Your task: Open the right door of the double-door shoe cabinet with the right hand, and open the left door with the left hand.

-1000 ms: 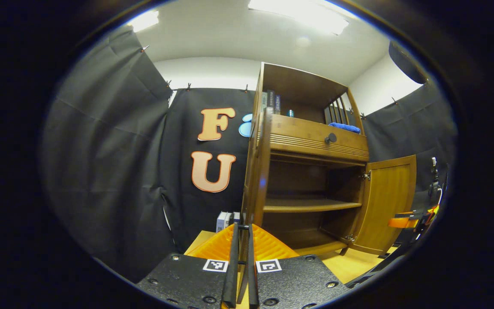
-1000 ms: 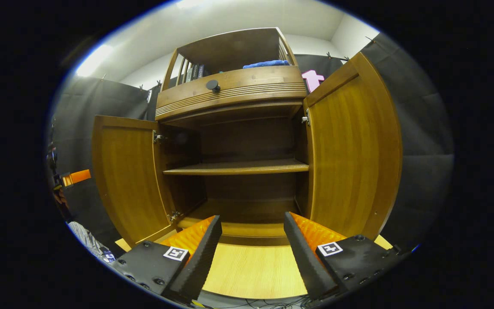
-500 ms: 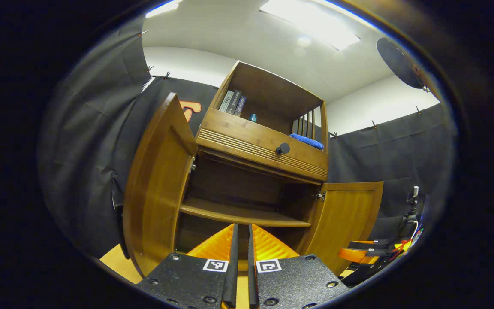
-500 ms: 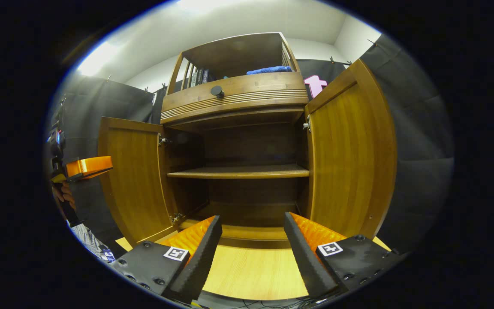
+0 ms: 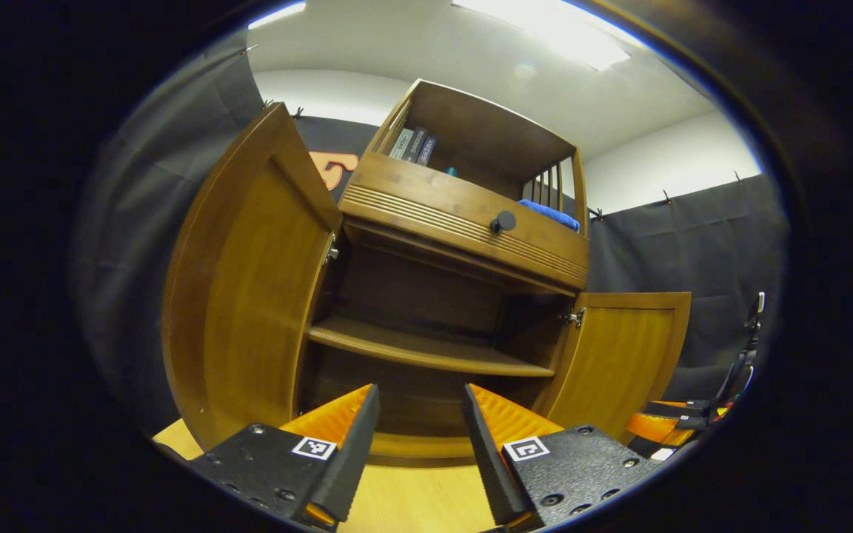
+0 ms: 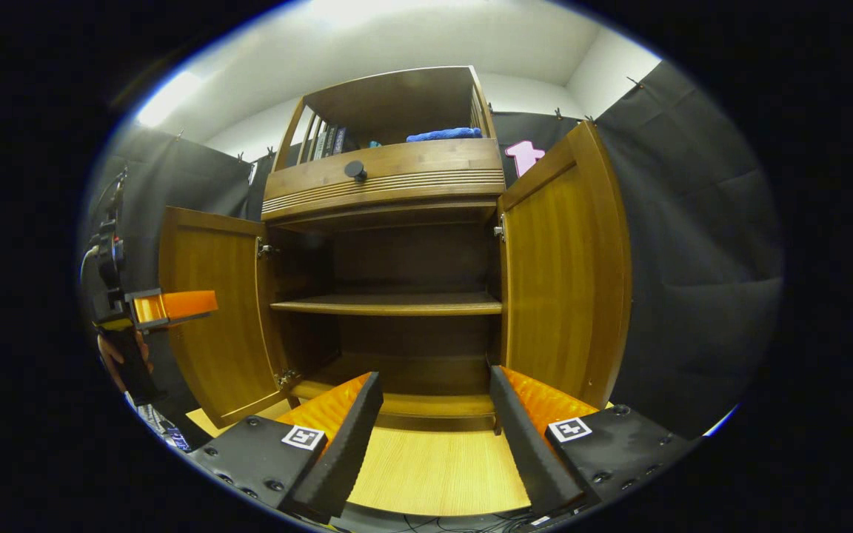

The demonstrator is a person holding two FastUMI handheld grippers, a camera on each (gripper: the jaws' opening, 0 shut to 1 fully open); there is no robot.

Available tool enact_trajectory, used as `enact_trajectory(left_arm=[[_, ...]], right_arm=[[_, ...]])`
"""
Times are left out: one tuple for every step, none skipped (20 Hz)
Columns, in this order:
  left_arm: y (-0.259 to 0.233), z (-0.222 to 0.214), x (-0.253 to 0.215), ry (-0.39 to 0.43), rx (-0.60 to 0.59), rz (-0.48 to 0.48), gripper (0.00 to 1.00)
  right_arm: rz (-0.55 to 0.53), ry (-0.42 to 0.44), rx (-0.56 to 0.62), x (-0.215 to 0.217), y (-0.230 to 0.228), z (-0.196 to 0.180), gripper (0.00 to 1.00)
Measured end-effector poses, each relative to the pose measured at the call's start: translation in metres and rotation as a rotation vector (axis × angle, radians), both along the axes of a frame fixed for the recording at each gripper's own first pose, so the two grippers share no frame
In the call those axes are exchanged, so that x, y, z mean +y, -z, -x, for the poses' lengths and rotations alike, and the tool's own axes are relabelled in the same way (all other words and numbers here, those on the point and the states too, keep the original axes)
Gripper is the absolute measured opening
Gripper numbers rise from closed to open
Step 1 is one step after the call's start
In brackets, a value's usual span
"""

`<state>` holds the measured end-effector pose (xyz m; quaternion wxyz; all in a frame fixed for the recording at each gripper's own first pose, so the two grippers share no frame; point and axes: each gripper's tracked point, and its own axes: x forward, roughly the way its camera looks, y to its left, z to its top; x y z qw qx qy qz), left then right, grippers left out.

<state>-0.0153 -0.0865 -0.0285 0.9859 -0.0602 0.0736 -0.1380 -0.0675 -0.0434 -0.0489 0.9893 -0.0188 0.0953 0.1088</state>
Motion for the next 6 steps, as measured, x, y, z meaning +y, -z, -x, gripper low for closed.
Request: enact_trajectory(left_arm=[[0.003, 0.001, 0.002, -0.008, 0.008, 0.008, 0.65], [0.002, 0.002, 0.005, -0.027, 0.003, 0.023, 0.72], [-0.001, 0.006, 0.013, -0.043, -0.001, 0.030, 0.84], [0.001, 0.002, 0.017, -0.074, -0.006, 0.021, 0.96], [0.000, 0.001, 0.027, -0.107, -0.014, -0.002, 0.92], [-0.002, 0.002, 0.034, -0.129, -0.022, -0.022, 0.95]], right_arm=[[0.000, 0.000, -0.003, 0.000, -0.001, 0.000, 0.85], [0.004, 0.002, -0.005, 0.000, -0.002, -0.001, 0.85], [0.009, 0.003, -0.006, -0.001, -0.002, -0.001, 0.85], [0.010, 0.004, -0.008, 0.000, -0.002, -0.002, 0.85], [0.005, 0.004, -0.009, 0.000, -0.003, -0.003, 0.85], [-0.004, 0.002, -0.007, 0.002, -0.002, -0.003, 0.85]])
